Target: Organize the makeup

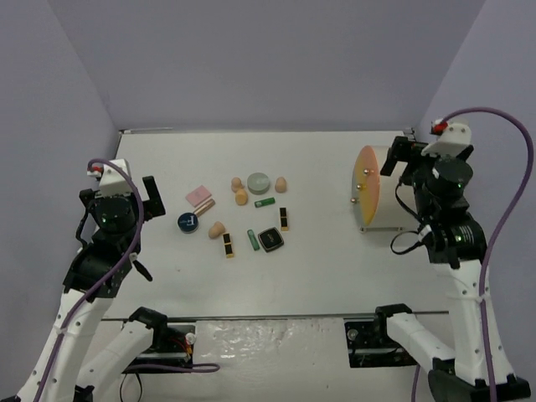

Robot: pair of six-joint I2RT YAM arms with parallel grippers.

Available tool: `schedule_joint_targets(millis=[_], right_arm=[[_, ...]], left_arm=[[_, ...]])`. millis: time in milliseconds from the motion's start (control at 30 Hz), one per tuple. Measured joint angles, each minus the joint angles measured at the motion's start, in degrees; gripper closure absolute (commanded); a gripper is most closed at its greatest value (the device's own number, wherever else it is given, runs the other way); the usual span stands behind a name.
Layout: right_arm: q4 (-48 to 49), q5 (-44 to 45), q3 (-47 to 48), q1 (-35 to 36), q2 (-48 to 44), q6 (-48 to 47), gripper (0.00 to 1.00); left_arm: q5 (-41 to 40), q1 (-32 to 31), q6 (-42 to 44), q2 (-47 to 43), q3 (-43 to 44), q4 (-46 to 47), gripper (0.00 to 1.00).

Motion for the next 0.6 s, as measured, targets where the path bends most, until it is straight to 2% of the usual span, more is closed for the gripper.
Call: schedule_joint_targets(millis=[200,367,600], right_arm=[[-3.8,9.3,6.4,10.6,12.1,-2.3,0.0],[-5.1,22.7,10.5,23.5,19.9,-6.1,0.14],[-6.3,43.2,10.8,33.8,30.6,-10.7,0.28]], left_arm=[[0.2,0.0,-0.1,2.3,0.3,1.1,0.03],[0.8,0.1,-0.7,1.0,-4.7,2.1,0.03],[0.9,0.4,-0.9,0.6,-6.8,1.8,0.03]])
